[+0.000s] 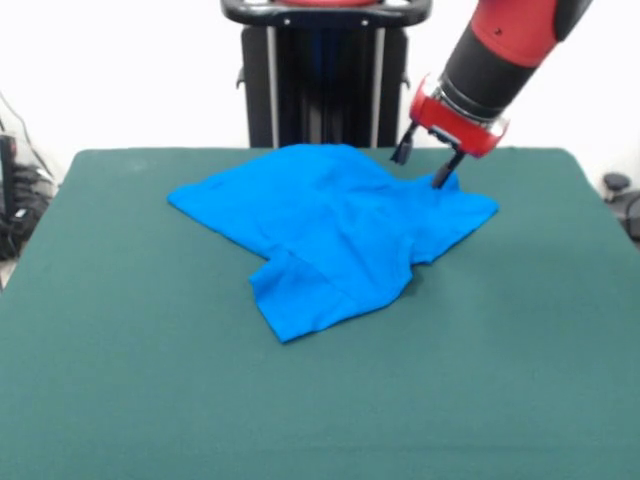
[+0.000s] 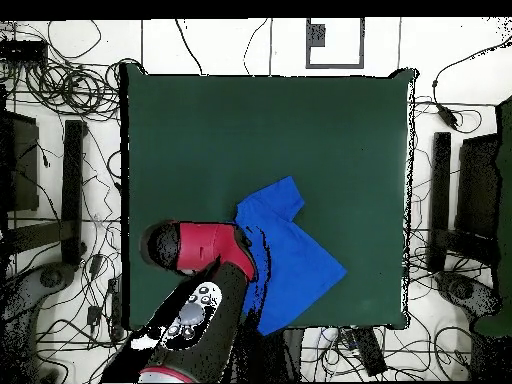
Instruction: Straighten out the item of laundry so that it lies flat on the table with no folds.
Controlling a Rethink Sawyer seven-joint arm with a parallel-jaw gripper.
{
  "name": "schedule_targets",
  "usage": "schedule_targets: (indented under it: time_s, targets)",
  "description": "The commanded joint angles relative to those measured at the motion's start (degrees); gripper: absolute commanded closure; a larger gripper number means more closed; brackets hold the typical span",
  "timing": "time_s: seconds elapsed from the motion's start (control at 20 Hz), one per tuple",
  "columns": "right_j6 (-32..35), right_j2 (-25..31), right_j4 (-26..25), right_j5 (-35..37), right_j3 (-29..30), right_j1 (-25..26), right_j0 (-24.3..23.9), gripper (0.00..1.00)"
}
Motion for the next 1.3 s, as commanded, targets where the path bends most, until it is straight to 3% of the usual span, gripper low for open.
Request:
schedule_targets:
  time_s: [0.05, 1.3]
  targets:
    - [16.3, 3.0, 2.9, -4.0, 3.3, 6.4, 1.8, 0.00]
    - [18.3, 2.3, 6.2, -6.8, 2.2, 9.2, 3.6, 0.00]
